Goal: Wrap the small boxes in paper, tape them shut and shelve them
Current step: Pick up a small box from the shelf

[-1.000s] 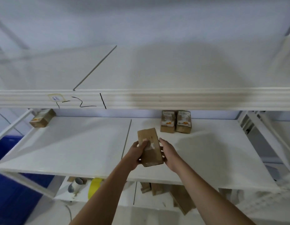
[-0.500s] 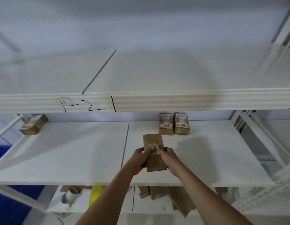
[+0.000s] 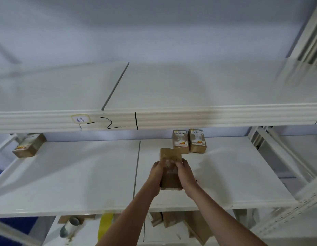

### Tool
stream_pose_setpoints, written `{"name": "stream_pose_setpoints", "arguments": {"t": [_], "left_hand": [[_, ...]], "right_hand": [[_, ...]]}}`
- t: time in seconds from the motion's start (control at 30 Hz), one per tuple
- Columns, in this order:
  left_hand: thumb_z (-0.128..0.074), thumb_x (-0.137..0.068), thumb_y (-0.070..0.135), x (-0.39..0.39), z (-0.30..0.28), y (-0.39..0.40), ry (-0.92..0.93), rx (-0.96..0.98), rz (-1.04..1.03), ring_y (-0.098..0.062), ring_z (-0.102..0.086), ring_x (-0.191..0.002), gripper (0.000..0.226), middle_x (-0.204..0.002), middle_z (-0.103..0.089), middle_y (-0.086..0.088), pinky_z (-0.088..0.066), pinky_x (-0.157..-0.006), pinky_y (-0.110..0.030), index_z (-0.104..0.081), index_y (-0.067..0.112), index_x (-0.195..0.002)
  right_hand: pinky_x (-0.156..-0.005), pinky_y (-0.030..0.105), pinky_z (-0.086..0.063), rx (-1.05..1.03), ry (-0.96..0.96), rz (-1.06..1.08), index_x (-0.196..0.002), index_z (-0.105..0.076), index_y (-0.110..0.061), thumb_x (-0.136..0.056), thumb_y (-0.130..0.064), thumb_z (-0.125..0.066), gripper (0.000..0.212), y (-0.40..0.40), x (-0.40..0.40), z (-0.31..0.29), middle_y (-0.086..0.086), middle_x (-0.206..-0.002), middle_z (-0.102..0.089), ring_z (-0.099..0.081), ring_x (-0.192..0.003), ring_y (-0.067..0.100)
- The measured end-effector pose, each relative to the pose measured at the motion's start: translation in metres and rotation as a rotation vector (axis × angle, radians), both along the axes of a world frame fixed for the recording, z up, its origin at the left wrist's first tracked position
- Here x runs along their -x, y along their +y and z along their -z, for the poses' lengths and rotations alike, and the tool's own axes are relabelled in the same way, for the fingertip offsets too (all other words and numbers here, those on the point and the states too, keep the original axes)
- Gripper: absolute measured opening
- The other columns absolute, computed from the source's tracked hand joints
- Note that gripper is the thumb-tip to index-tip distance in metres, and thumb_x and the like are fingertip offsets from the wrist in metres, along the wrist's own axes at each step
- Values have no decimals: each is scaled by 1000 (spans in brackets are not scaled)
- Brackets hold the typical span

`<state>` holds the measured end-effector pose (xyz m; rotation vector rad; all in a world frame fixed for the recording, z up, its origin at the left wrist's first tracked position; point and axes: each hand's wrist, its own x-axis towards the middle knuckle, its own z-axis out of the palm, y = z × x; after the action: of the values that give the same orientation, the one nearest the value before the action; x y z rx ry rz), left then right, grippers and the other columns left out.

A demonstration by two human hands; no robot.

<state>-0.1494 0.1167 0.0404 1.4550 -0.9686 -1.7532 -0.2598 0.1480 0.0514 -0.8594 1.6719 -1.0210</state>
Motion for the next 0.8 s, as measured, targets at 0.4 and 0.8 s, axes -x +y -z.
{"name": "stream_pose_setpoints", "arguments": {"t": [0.4,0.8], "left_hand": [[-52,-87,72,8,-11,-7,-139,139,-129,-25,-69,-93,67,-107,-66,-9,-60,-81,-42,-50,14,-121],[-47,-90,71,-1,-13,-1,-197,233,-183,-23,-69,-87,65,-100,-69,-9,-60,-79,-43,-59,11,-112]], "right_hand": [[-72,31,-50,103,124,29,-127,-41,-35,-96,-63,-48,43,-9,-8,-19,5,-114,-66,-66,-98,23],[-63,19,-43,211,223,29,-122,-48,-22,-106,-49,-31,36,-7,-16,-22,4,-104,-66,-63,-88,17]]}}
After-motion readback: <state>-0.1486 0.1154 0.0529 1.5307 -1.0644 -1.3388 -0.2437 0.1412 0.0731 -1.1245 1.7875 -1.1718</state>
